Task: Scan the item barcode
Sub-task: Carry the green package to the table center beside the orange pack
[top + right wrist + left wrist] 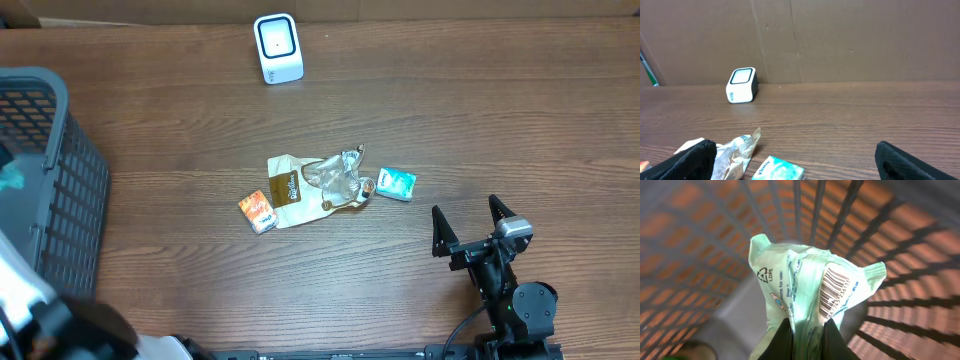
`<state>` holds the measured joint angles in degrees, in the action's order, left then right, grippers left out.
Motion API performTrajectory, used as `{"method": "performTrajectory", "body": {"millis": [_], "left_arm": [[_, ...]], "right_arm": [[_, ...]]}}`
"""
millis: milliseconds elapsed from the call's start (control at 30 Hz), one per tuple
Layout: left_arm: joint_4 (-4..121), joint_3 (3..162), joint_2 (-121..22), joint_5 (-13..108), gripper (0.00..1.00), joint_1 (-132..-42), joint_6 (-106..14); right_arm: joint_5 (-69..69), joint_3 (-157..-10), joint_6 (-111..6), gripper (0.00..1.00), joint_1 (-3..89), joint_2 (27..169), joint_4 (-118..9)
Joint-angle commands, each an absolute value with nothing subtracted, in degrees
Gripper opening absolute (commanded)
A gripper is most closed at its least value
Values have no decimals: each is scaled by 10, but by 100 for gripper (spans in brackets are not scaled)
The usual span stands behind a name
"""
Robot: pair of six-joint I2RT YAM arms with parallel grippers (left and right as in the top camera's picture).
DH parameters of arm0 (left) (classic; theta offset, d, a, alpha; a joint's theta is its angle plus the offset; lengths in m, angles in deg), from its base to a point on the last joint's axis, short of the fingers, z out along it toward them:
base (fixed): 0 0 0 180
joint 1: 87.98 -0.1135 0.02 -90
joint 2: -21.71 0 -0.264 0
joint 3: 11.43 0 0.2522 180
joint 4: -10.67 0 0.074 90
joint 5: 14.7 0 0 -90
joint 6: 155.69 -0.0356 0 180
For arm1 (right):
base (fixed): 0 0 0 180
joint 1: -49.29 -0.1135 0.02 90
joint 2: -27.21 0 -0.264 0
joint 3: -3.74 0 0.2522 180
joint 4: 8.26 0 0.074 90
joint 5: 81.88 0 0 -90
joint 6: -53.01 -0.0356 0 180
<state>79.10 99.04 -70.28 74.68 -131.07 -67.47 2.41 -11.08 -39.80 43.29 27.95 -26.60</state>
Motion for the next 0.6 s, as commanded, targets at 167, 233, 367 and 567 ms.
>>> {"method": "performTrajectory", "body": {"millis": [167, 233, 367, 567], "left_arm": [[804, 993, -576, 565, 4, -1287, -593], [813, 993, -561, 533, 4, -1267, -592], [849, 993, -545, 524, 4, -1199, -588], [932, 981, -555, 542, 4, -1068, -588]], "right_arm": [[25, -105, -399, 100, 435, 274, -264], [25, -105, -399, 100, 435, 274, -264], [25, -105, -399, 100, 435, 274, -264], [25, -105, -399, 100, 435, 274, -264]]}}
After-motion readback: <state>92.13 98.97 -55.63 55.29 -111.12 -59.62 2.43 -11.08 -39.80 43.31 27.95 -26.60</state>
